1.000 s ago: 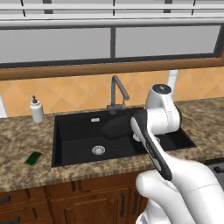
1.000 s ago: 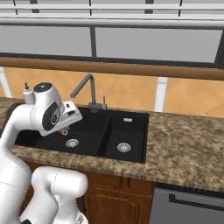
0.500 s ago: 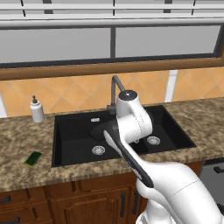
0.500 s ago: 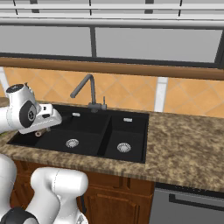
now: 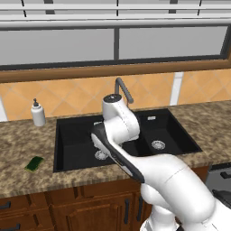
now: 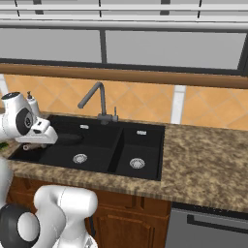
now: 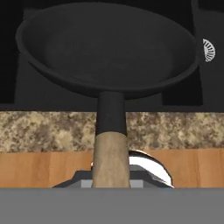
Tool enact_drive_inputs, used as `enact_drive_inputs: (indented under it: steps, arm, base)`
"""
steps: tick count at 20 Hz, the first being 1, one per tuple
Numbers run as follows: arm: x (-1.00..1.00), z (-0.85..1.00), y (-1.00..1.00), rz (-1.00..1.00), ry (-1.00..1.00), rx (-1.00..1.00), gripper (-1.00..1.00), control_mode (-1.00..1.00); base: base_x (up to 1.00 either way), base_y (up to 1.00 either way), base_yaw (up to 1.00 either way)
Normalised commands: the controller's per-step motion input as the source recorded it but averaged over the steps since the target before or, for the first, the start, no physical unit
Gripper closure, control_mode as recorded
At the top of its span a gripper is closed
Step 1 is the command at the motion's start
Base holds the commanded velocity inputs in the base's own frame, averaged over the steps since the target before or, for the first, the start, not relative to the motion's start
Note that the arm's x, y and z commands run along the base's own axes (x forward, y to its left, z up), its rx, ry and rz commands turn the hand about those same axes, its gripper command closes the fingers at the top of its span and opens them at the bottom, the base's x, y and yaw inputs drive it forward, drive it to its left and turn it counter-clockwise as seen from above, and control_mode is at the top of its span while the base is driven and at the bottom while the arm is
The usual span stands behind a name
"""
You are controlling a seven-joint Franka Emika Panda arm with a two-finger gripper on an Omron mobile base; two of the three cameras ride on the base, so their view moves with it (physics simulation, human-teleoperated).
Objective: Pick the pan and sponge and place them into the sink. Then turn on the water.
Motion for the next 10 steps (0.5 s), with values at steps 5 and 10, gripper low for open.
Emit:
enact_drive_inputs:
  steps: [5,10]
  arm:
    - [0.28,-0.2,0.14,-0.31,0.05,0.2,1.0,-1.0]
    - [0.37,-0.25,0.21,-0.32,0.01,0.04,1.0,-1.0]
  base:
    - [0.0,0.0,0.0]
    - [0.0,0.0,0.0]
